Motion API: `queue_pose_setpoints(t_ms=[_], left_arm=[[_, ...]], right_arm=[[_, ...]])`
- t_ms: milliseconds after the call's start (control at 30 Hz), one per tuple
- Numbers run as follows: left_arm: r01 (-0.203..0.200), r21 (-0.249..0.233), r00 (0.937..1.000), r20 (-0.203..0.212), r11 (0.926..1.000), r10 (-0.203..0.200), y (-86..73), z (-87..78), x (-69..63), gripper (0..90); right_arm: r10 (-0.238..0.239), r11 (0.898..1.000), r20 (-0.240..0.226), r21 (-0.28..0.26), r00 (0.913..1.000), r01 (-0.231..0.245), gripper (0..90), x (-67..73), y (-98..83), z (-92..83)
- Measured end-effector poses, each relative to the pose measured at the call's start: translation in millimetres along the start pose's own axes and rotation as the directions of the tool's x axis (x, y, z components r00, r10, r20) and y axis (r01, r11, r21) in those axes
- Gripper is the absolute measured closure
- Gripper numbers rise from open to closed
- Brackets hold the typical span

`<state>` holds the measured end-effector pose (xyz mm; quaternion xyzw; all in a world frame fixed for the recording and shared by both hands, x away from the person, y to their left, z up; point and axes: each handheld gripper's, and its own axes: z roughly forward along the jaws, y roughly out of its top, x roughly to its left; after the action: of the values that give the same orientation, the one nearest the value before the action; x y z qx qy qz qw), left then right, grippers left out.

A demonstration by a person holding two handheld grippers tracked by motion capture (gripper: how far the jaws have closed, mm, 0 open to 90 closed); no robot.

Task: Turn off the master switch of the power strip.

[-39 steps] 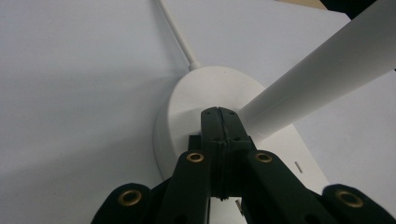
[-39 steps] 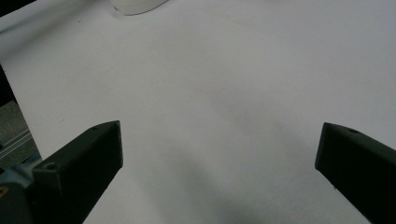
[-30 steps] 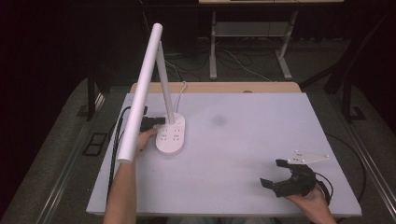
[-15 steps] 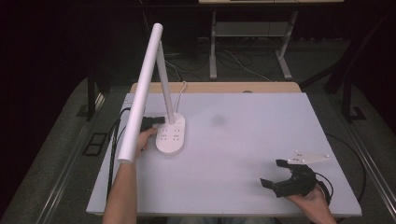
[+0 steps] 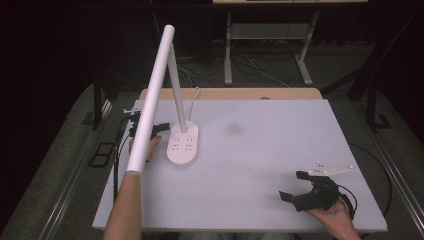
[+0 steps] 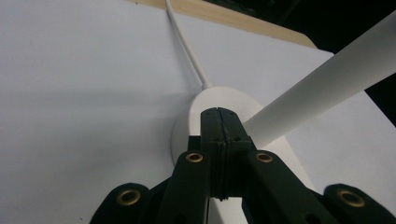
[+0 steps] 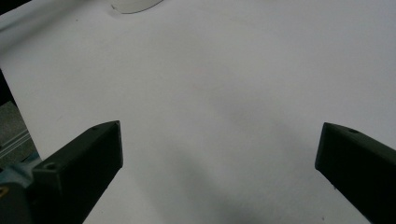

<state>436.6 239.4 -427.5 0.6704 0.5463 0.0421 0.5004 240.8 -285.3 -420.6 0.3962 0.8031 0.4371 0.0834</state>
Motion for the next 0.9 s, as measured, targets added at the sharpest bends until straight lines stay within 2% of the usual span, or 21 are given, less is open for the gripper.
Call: queue_pose_setpoints(t_ms=[167,400,567,700,733,767,800,900], left_arm=[[0.002,-0.018,1.0,-0.007,0.9998,-0.002,3.0,-10.2,-2.3,89.2],[-0.032,-0.04,0.9995,0.002,0.9987,0.032,6.7,-24.9,-7.3,85.7],[-0.054,-0.033,0.9984,0.016,0.998,0.054,5.4,-31.7,-13.0,80.6],[-0.053,-0.038,0.9978,0.038,0.9979,0.054,4.3,-38.8,-16.8,68.5],[-0.047,-0.046,0.998,0.042,0.9978,0.048,3.4,-40.2,-18.3,61.3],[-0.05,-0.047,0.9976,0.046,0.9976,0.053,2.4,-41.8,-19.4,61.3],[-0.058,-0.043,0.9967,0.055,0.9974,0.06,1.4,-43.6,-20.4,57.2],[-0.06,-0.051,0.9967,0.051,0.9969,0.063,-3.2,-48.7,-23.6,43.7]], right_arm=[[-0.001,1.0,-0.001,0.002,1.0,0.001,0.1,0.7,0.1,0.3],[-0.002,1.0,-0.002,0.002,1.0,0.002,0.1,0.8,0.1,0.8],[-0.001,1.0,-0.005,0.004,1.0,0.001,0.1,1.9,0.3,1.5],[-0.006,1.0,-0.004,0.002,1.0,0.006,0.1,2.2,0.3,2.0],[-0.001,1.0,-0.004,0.002,1.0,0.001,0.1,2.4,0.4,1.7],[-0.001,1.0,-0.004,0.002,1.0,0.001,0.1,2.4,0.4,1.7],[-0.001,1.0,-0.003,0.001,1.0,0.001,0.1,2.2,0.4,1.7],[0.002,1.0,-0.001,-0.001,1.0,-0.002,0.1,2.0,0.5,1.4]])
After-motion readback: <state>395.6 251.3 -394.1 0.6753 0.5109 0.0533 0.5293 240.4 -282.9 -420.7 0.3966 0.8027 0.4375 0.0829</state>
